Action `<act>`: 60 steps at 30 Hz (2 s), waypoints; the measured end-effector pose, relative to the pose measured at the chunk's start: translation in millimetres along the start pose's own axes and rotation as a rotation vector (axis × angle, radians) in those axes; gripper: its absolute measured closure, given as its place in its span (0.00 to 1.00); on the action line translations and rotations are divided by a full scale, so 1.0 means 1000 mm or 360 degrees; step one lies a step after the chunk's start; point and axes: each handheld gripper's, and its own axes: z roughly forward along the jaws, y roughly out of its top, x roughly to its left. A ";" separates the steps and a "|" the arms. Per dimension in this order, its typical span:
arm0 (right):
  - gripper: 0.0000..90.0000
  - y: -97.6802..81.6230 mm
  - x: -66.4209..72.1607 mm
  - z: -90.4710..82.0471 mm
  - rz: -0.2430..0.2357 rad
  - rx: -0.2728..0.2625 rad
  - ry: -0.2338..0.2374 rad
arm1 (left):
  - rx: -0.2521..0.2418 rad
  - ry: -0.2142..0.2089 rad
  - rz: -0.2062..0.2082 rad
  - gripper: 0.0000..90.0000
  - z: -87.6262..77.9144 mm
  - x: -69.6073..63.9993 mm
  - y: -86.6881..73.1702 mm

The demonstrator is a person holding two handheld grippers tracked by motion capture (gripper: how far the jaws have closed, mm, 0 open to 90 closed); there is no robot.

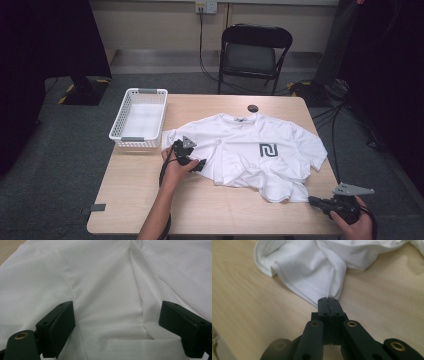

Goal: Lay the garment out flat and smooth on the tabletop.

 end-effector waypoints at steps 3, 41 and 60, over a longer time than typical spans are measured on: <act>0.99 -0.009 0.003 -0.013 -0.0018 0.0026 0.0000 | 0.0000 0.0000 0.0002 0.14 0.000 0.000 0.000; 0.98 -0.008 0.009 -0.001 0.0025 -0.0023 -0.0018 | 0.0019 -0.0041 0.0054 0.14 -0.041 -0.026 -0.038; 0.80 -0.029 0.013 -0.040 0.0018 -0.0046 -0.0016 | 0.0025 -0.0039 0.0042 0.12 -0.041 -0.025 -0.038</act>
